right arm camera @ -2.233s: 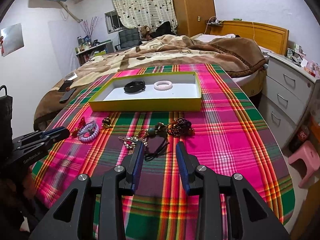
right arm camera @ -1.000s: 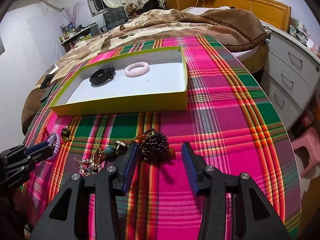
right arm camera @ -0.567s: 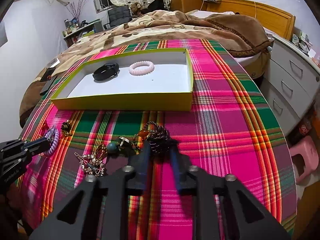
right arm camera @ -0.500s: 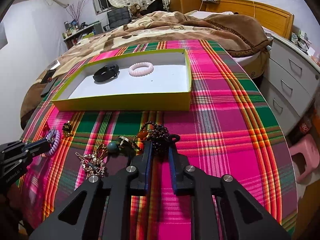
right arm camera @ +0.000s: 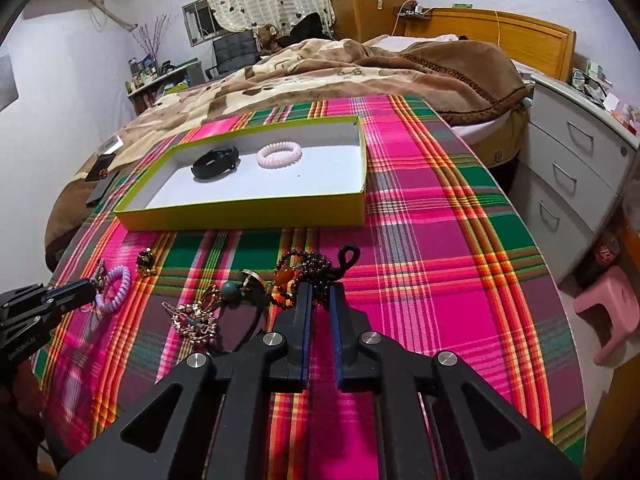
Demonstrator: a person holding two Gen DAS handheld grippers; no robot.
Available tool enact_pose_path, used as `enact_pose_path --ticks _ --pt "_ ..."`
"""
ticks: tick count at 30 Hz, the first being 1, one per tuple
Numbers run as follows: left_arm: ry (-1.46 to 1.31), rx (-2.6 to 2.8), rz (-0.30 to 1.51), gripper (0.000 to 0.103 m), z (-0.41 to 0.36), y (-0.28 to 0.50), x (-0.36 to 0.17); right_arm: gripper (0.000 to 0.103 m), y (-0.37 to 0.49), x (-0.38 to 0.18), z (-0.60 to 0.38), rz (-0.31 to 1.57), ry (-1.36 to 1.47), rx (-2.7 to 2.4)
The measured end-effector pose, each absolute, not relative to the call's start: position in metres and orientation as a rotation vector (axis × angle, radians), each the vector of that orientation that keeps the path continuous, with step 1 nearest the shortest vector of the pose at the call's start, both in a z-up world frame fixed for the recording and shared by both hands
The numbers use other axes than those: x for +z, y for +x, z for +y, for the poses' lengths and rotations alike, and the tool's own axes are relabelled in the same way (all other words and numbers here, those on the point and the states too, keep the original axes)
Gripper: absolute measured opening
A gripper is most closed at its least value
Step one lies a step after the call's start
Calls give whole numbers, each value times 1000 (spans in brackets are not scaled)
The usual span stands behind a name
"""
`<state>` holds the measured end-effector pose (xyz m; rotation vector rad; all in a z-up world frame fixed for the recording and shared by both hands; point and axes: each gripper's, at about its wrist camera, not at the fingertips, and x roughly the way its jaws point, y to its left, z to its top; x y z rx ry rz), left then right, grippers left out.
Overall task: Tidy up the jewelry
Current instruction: 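Grasp the grey coiled cord with the left gripper while the right gripper grasps the dark beaded bracelet, then lower both held items into the yellow box and open both grippers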
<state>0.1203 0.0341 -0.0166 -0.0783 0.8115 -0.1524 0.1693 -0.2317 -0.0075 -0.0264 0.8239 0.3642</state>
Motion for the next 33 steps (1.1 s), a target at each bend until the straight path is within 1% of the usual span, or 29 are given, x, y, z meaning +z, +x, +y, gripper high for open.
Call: enact_pose_path --ticks 22,33 --pt "-112 -176 668 4 31 94 37 8 135 38 -234 712 24 395" --pt "-100 -178 646 4 29 107 49 8 137 47 -220 700 11 415"
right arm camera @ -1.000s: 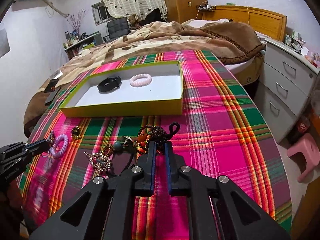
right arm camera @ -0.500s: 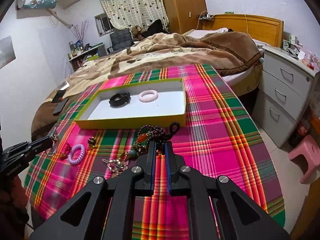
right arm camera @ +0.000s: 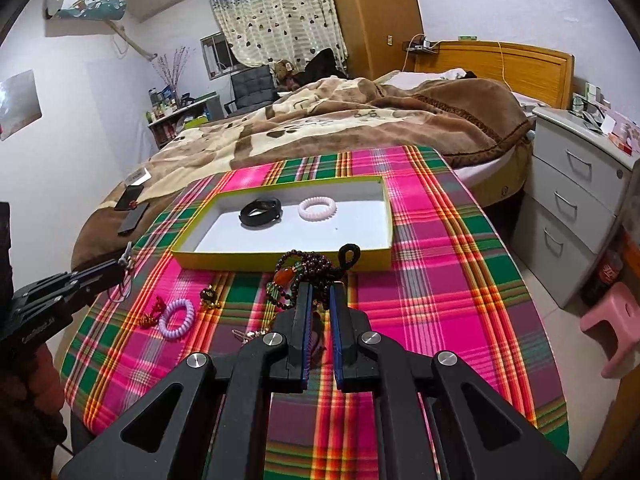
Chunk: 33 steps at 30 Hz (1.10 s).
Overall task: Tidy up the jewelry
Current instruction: 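Lower both held items into the yellow box and open both grippers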
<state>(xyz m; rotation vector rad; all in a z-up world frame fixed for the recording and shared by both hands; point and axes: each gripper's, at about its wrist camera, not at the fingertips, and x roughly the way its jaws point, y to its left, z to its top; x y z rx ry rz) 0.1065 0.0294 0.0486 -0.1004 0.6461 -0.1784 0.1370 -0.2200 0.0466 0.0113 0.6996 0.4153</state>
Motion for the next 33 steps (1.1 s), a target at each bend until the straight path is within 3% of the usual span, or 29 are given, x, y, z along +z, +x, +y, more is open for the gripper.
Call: enact_pose_path --ticks 19,33 --pt "-60 -151 639 4 47 199 48 9 210 42 -190 721 -45 417" --pt "-38 -86 731 4 69 293 9 9 299 12 -176 799 -89 364"
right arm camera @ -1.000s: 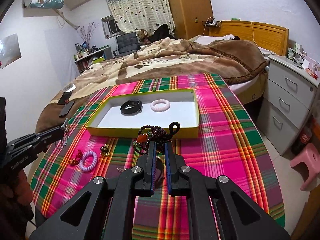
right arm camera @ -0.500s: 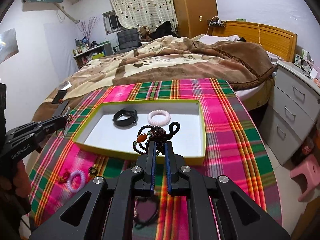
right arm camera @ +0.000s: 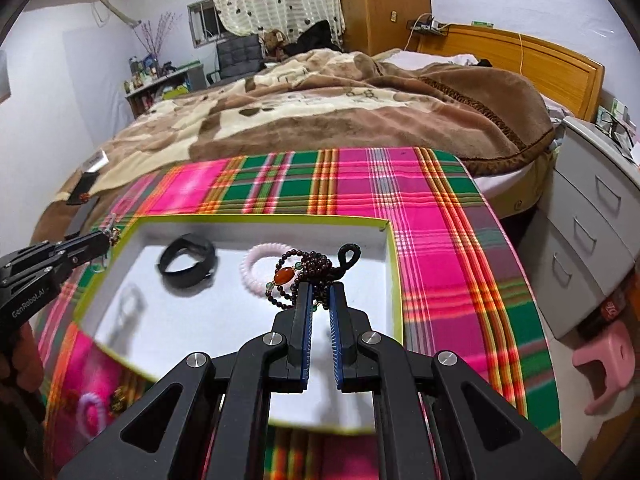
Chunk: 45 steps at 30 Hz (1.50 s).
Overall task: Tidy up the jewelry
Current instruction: 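Lower both held items into the yellow box and open both grippers, then withdraw both grippers from the box toward the remaining jewelry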
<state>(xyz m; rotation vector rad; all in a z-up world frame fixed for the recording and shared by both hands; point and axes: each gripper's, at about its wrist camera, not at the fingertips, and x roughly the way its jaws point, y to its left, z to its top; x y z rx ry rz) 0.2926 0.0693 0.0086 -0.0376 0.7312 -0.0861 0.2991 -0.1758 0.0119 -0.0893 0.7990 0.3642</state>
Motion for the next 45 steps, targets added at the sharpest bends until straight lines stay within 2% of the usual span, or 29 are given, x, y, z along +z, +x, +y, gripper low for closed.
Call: enact_pose_path --ticks 19,24,28,32,34,45 --pt "-43 -43 871 5 85 347 -32 9 351 -15 -169 889 -125 324" --pt "-67 -59 879 5 88 348 -36 19 353 -16 -169 891 -124 319" --pt "-71 -66 876 5 88 348 -36 20 350 -16 -171 887 -116 323" --pt "-79 -70 867 10 88 345 -34 34 345 -13 -172 877 -104 335" --pt "-79 -74 857 18 88 342 -32 34 342 -11 -172 871 -100 340" --pt "-76 -78 761 19 82 301 -2 34 303 13 -173 797 -100 361"
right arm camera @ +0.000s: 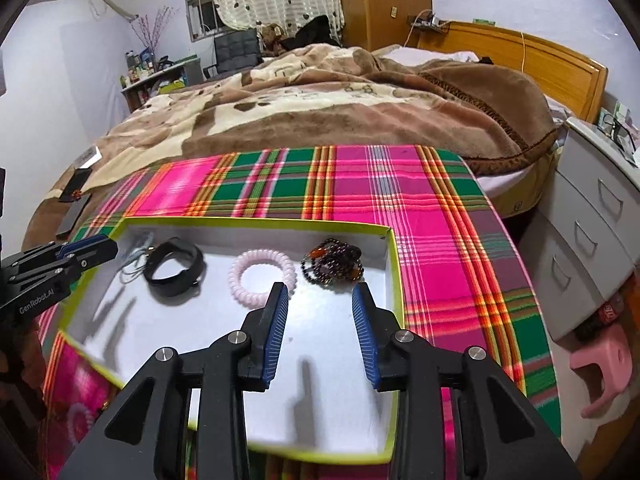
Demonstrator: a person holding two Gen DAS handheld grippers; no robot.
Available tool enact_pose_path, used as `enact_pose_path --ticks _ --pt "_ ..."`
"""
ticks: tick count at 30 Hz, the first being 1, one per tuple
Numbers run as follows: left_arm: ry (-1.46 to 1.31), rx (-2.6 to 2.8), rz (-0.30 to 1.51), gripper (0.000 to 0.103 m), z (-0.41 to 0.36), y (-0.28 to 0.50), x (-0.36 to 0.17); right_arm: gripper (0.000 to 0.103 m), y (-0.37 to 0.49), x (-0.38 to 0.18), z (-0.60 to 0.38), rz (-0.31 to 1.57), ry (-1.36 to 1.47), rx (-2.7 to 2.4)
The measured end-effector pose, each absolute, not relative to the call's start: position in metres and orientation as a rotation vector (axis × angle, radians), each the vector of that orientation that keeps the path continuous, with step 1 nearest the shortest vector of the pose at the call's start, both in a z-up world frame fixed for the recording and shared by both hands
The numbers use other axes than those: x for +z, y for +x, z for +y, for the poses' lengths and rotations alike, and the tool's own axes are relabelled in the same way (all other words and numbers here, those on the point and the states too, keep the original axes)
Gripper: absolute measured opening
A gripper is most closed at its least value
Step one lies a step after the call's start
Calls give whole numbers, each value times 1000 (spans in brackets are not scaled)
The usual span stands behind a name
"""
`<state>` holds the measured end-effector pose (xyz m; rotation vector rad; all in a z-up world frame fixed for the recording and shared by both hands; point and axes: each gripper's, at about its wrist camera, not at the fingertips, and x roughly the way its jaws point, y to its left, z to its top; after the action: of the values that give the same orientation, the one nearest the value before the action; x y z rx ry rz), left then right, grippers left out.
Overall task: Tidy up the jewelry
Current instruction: 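Withdraw both grippers from the box toward the remaining jewelry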
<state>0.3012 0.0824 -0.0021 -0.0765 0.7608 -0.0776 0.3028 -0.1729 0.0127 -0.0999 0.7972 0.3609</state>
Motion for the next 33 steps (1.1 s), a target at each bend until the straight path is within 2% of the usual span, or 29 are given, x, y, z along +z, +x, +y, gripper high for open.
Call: enact_pose_path --ticks 17,33 --pt "-85 -93 639 19 62 201 36 35 205 48 -190 683 -63 420" --pt "-106 -91 608 19 52 119 30 35 125 40 -212 671 -14 450"
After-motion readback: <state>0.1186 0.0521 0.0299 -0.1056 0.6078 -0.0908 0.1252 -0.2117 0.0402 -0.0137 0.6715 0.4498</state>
